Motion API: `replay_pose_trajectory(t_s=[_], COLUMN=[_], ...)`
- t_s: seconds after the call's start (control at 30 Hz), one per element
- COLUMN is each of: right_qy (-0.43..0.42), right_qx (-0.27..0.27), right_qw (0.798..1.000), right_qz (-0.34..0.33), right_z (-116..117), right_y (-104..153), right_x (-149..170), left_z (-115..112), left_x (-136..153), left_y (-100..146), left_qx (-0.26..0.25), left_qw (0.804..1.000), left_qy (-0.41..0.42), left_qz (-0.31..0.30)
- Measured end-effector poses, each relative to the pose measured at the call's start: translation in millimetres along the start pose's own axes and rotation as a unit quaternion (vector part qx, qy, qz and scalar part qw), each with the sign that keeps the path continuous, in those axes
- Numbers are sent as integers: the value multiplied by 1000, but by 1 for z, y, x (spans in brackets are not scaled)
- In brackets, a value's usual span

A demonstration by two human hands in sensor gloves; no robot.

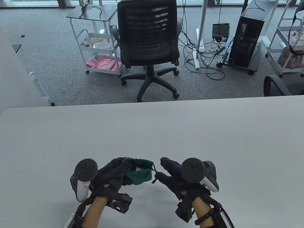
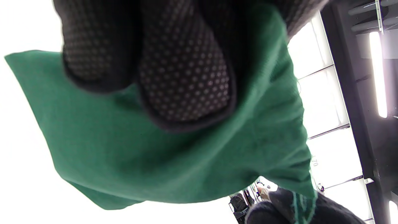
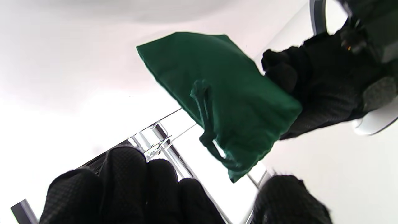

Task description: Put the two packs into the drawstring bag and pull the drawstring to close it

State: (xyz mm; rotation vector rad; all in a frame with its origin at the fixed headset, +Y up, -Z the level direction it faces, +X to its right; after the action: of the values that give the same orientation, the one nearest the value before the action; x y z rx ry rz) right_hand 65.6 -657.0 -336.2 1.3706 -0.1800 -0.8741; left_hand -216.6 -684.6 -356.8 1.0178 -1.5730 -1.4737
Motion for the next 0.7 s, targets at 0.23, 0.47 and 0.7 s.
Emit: replay_pose_trajectory(t_s=[0.23,0.47,0.7], right_qy=[31,49,44], right_qx=[-9,19,28], right_qw=[999,998,998], right_qz=[-8,-17,-16], right_z=[15,16,10], right_y=[-5,-6,-5], right_x=[-5,-8,-6], left_z=[-3,-4,-3], left_x=[-2,-3,0], left_y=[0,0,0], left_qx=[17,26,30], left_qw=[1000,999,999], left_qy=[17,31,43], left_qz=[-11,-15,-9])
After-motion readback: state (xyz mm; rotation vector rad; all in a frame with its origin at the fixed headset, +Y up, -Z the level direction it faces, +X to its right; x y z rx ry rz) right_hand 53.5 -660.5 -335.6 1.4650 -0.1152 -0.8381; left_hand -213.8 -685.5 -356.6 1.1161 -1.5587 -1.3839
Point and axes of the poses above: the tracker on the back of each hand, its own x axis roughly to the little-finger side, its own y axis roughly from the fingertips to the wrist, z = x × y, the point moved 2 cm from there along -y, roughly from the wrist to the fingertips, and after that the axes turned 3 degrees about -x, right-handed, at the moved point
